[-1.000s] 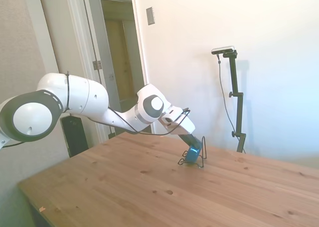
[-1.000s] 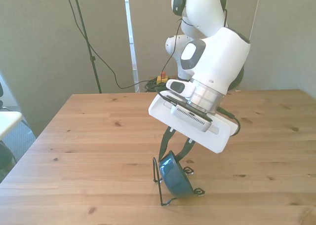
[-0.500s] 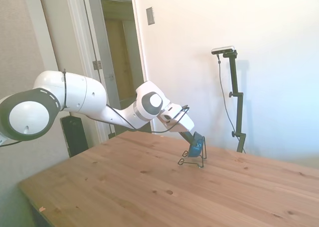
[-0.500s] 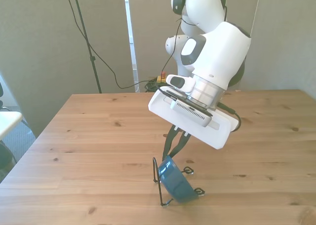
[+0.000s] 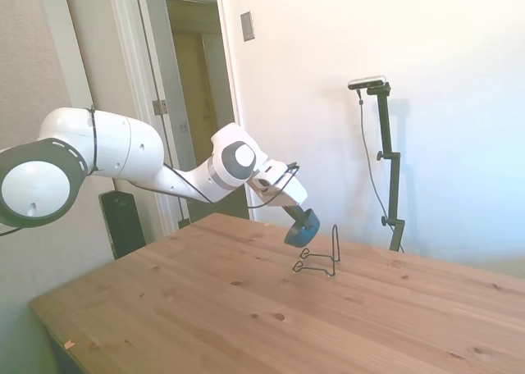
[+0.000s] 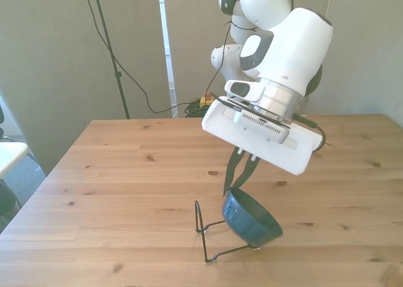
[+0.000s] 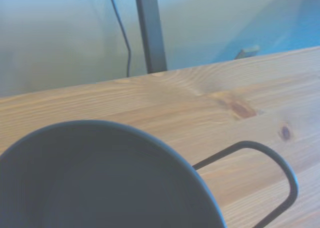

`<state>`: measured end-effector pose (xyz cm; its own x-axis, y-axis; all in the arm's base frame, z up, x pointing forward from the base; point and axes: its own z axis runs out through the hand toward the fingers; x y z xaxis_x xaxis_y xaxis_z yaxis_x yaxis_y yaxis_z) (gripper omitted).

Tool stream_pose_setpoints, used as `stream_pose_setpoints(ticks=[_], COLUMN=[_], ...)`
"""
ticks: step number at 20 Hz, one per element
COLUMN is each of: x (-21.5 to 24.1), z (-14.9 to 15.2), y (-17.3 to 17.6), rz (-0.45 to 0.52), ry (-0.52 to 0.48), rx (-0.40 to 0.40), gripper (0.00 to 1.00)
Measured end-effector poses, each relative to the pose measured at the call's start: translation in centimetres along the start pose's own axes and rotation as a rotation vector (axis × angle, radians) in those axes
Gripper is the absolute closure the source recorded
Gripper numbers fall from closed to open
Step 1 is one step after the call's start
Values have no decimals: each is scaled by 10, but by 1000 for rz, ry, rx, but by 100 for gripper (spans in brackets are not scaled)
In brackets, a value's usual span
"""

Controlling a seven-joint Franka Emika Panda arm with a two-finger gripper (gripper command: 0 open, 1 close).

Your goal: Unload the bowl

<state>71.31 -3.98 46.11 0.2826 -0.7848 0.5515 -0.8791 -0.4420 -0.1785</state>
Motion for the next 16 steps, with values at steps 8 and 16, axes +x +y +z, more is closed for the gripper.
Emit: stream_pose_setpoints(ticks=[8, 16], x=[-66, -63], z=[-59, -43], y=[28, 100], rz=[-217, -392], ry=[-227, -502], rx=[116, 137], gripper=[100, 100])
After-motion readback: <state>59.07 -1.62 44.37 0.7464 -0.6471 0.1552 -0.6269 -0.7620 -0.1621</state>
